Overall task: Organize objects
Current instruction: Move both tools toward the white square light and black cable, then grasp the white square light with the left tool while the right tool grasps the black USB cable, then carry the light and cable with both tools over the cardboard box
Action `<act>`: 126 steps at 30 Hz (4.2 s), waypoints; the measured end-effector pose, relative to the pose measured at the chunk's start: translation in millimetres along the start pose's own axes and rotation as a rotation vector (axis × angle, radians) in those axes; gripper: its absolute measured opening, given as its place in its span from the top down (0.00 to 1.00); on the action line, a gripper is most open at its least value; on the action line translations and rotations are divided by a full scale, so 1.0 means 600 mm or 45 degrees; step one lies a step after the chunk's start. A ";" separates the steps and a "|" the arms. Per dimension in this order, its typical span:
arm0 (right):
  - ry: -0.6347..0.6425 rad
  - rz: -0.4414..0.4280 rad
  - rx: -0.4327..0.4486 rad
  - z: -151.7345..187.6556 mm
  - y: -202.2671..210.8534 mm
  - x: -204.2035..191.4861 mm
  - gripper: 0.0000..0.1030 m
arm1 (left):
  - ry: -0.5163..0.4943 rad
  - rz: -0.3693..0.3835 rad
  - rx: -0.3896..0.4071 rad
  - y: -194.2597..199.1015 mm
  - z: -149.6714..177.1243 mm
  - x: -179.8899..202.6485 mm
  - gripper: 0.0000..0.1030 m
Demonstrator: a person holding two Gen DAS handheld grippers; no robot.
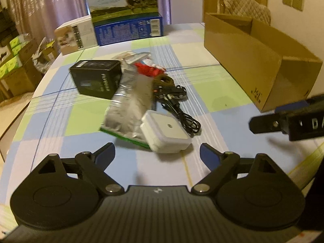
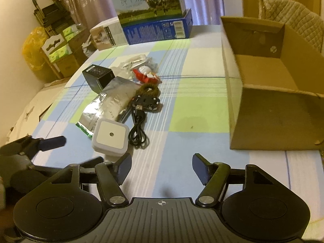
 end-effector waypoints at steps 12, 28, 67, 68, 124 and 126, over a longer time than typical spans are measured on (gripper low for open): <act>-0.053 0.011 -0.068 -0.002 -0.056 0.043 0.38 | -0.187 -0.107 0.051 -0.089 0.016 0.051 0.19; 0.042 -0.119 -0.051 -0.030 -0.124 -0.001 0.38 | -0.094 0.032 0.010 -0.073 -0.002 -0.041 0.38; 0.116 0.000 -0.108 -0.032 -0.161 0.007 0.89 | -0.016 0.049 0.057 -0.065 -0.006 -0.038 0.36; 0.114 0.004 -0.107 -0.032 -0.160 0.008 0.89 | -0.014 0.062 0.052 -0.065 -0.006 -0.037 0.36; -0.235 0.326 0.228 -0.106 0.131 0.341 0.91 | -0.266 0.554 0.186 -0.061 -0.247 0.328 0.30; -0.244 0.317 0.236 -0.106 0.134 0.342 0.94 | -0.268 0.550 0.203 -0.061 -0.251 0.325 0.27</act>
Point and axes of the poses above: each gripper's, at about its wrist camera, not at the fingertips, and y roughly against the way its jaws point, x to its right, z to its underside, the point moved 1 cm from there along -y, roughly the way its jaws point, and after that the axes turned 9 degrees about y, right-handed, at the moved point
